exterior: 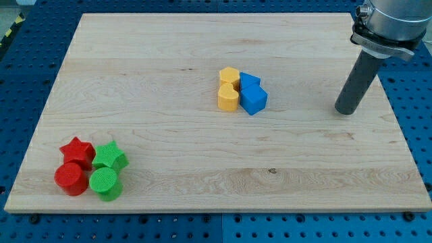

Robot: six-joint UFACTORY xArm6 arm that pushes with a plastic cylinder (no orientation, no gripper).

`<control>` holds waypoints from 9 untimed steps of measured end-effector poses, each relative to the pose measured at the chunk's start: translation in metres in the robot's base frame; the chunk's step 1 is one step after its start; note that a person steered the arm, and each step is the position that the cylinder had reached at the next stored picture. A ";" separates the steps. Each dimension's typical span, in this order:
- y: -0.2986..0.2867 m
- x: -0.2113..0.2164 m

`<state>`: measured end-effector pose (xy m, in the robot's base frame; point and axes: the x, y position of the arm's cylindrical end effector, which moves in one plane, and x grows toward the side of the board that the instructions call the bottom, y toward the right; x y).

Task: Point your arm at the bottom right of the board

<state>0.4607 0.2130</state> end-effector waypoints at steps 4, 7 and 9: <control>0.017 0.089; 0.040 0.157; 0.033 0.158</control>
<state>0.6183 0.2461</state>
